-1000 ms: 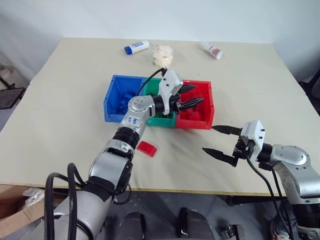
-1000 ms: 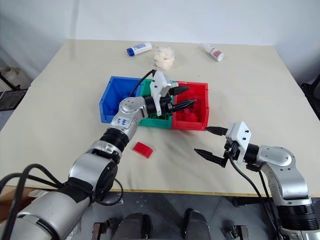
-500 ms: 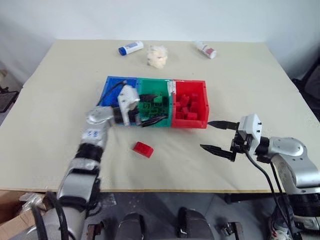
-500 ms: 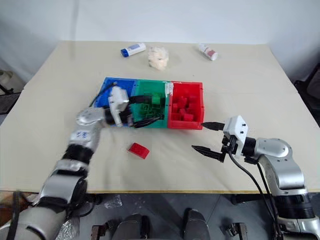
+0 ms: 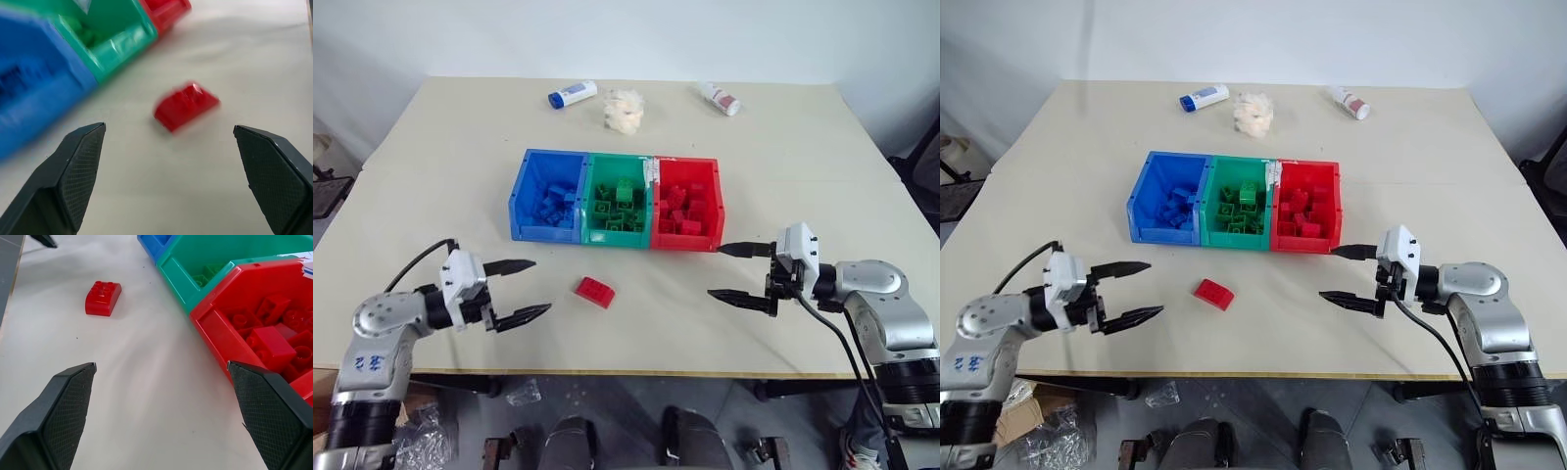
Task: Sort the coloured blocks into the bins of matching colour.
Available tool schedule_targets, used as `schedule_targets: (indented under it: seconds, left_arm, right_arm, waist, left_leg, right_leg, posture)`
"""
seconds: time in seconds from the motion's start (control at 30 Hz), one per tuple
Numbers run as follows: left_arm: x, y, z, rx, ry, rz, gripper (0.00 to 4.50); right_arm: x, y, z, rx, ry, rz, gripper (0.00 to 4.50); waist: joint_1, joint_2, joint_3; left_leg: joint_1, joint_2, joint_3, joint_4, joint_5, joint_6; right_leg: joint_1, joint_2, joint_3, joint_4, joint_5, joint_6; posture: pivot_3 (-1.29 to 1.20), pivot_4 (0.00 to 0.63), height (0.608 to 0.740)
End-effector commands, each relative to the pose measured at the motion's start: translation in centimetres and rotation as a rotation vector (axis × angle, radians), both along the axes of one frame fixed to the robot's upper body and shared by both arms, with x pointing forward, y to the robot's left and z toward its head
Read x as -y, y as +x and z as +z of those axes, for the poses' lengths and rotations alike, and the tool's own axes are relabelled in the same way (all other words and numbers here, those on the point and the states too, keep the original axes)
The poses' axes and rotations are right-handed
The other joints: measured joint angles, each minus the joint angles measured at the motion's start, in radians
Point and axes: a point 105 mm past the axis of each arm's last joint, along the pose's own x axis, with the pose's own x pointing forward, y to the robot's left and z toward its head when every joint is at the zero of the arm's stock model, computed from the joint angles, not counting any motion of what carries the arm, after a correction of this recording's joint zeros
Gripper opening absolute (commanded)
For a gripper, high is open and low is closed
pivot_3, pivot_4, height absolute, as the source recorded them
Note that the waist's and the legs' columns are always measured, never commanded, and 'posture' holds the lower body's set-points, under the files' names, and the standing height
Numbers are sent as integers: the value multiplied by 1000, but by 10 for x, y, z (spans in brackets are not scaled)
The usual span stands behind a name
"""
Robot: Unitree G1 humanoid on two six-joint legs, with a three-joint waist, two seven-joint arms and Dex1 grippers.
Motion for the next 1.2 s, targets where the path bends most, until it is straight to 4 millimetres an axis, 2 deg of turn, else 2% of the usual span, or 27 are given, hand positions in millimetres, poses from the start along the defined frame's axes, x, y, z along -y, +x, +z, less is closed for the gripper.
schedule_targets:
  seconds: [0.03,0.23,0.37,0.67,0.8,1.03,1.2]
  left_arm:
    - [1,-2,14,54,2,-12,4458]
    - [32,17,-2,60,2,-51,4458]
    - [66,31,-23,47,2,-132,4458]
    - [90,47,-47,27,44,-277,4458]
    - [91,44,-48,7,28,-316,3599]
    - [91,42,-47,6,17,-336,1441]
    - [93,45,-45,16,23,-313,1445]
  right_arm:
    - [-2,1,10,41,-2,23,4500]
    - [-5,1,9,41,1,28,4500]
    - [-6,-1,8,44,7,19,4500]
    - [-2,-6,7,48,3,-11,4500]
    - [0,-10,7,52,1,-23,4500]
    - [3,-12,6,54,-1,-42,4500]
    - [4,-11,6,54,0,-49,4500]
  waist:
    - [3,0,0]
    - [2,0,0]
    - [2,0,0]
    - [4,1,-1]
    - [4,2,-1]
    - [2,2,-1]
    - [3,2,-1]
  left_leg:
    - [0,0,0,0,0,0]
    - [0,0,0,0,0,0]
    - [0,0,1,0,0,0]
    - [0,-1,1,1,1,-1]
    - [0,-1,0,1,1,-1]
    - [0,-1,0,1,1,0]
    - [0,-1,0,1,0,0]
  right_leg:
    - [0,0,0,0,0,0]
    - [0,0,0,0,0,0]
    - [0,0,0,1,0,0]
    - [0,0,0,1,0,0]
    - [1,0,0,1,0,0]
    - [1,0,0,1,0,0]
    - [1,0,0,1,0,0]
  posture:
    - [0,150,740]
    - [0,150,740]
    - [0,150,740]
    - [0,150,740]
    - [0,150,740]
    - [0,150,740]
    - [0,150,740]
